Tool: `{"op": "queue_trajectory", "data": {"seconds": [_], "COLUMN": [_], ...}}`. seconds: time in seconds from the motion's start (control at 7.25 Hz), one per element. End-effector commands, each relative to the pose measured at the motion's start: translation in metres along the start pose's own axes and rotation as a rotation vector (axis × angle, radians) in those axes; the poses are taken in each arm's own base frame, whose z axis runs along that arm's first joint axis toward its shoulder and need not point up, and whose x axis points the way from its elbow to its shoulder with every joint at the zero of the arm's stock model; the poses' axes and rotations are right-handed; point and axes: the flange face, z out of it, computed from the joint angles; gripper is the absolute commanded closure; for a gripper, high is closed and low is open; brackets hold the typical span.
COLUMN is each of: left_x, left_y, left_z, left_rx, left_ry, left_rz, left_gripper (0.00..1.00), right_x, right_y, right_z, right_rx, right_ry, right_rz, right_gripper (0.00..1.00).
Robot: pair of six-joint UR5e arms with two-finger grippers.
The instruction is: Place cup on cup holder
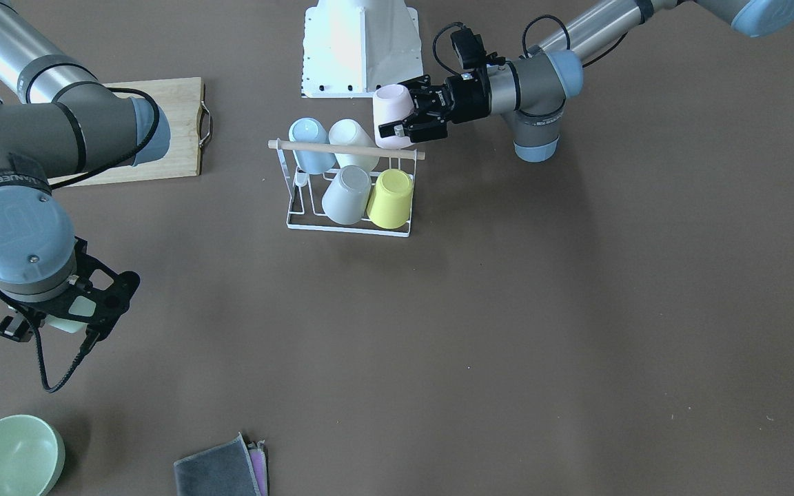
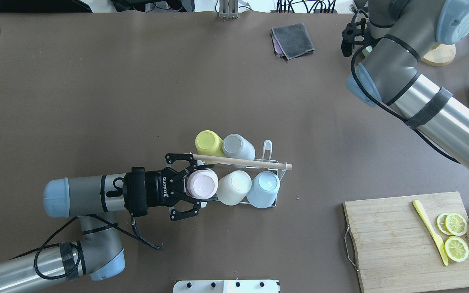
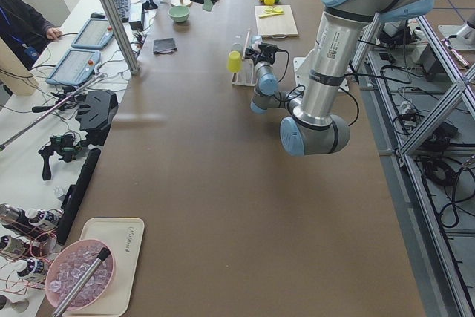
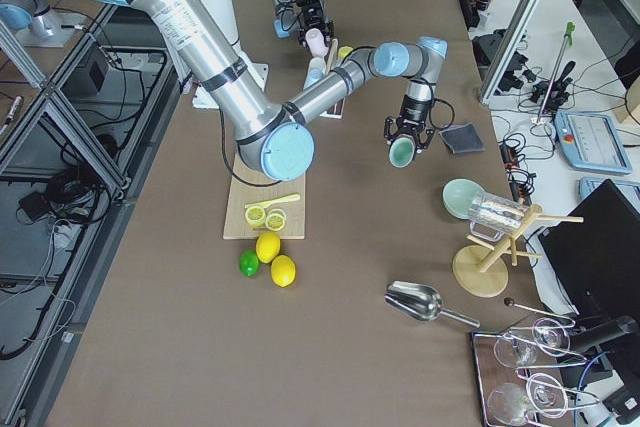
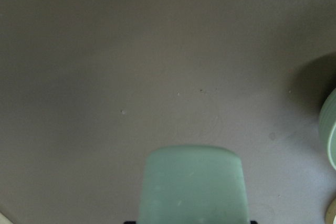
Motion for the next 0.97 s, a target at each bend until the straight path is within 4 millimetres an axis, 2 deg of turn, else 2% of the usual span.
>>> {"op": "queue_trajectory", "data": {"seconds": [0.0, 0.14, 0.41, 0.69, 0.83], "left_x": [0.000, 0.000, 0.000, 0.000, 0.000], "left_y": [0.002, 0.002, 0.003, 0.005, 0.005], "left_z": [0.000, 0.000, 0.000, 0.002, 0.002], "left_rx": [-0.007, -0.005, -0.008, -0.014, -0.014], "left_ry": [0.000, 0.000, -0.001, -0.004, -0.004], "left_rz": [-0.001, -0.001, -0.001, -0.002, -0.004], "left_gripper": [0.52, 0.52, 0.51, 0.50, 0.04], "right_x": [0.012, 0.010, 0.003, -0.016, -0.028], "right_y": [0.005, 0.004, 0.009, -0.002, -0.011], "right_z": [-0.019, -0.026, -0.027, -0.040, -0.042], "right_rx": [0.264, 0.391, 0.612, 0.747, 0.791], "right_ry": [-0.030, -0.073, -0.089, -0.167, -0.170], "right_rz": [0.105, 0.133, 0.216, 0.303, 0.268], "right_gripper": [0.72, 0.72, 0.72, 0.72, 0.72]}}
